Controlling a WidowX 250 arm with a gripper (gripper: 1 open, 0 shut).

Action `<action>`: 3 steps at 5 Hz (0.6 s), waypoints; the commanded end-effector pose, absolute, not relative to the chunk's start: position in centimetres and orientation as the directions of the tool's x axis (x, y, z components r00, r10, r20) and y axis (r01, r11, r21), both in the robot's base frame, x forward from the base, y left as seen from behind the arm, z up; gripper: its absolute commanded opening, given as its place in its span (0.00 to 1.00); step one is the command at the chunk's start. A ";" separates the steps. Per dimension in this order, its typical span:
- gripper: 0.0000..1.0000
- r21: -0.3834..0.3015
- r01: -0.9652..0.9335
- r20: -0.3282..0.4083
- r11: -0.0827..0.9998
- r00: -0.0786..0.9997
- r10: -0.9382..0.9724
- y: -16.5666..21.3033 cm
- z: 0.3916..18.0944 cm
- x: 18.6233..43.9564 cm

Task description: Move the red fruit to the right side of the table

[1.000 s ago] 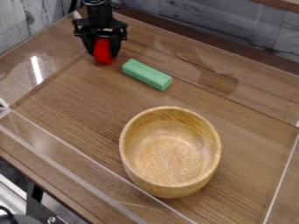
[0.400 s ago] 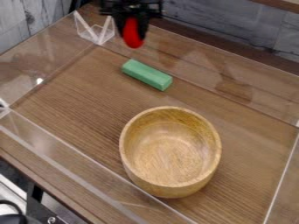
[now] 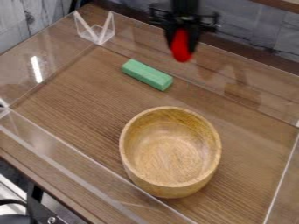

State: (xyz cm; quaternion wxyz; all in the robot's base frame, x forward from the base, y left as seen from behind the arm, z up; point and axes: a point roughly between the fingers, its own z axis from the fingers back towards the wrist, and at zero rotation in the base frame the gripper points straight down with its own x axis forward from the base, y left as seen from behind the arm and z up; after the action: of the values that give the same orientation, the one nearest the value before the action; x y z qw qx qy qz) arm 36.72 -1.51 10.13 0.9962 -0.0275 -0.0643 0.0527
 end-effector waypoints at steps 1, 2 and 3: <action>0.00 -0.073 -0.113 0.179 0.991 0.976 0.124 -6.1 11.8 37.1; 0.00 -0.072 -0.143 0.148 0.987 0.977 0.152 -10.6 10.1 37.5; 0.00 -0.059 -0.129 0.110 0.990 0.985 0.135 -12.2 8.2 37.5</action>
State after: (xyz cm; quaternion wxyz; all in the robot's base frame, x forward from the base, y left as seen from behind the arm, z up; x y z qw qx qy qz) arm 36.56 -12.03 5.93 0.9976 -0.0140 -0.0241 0.0640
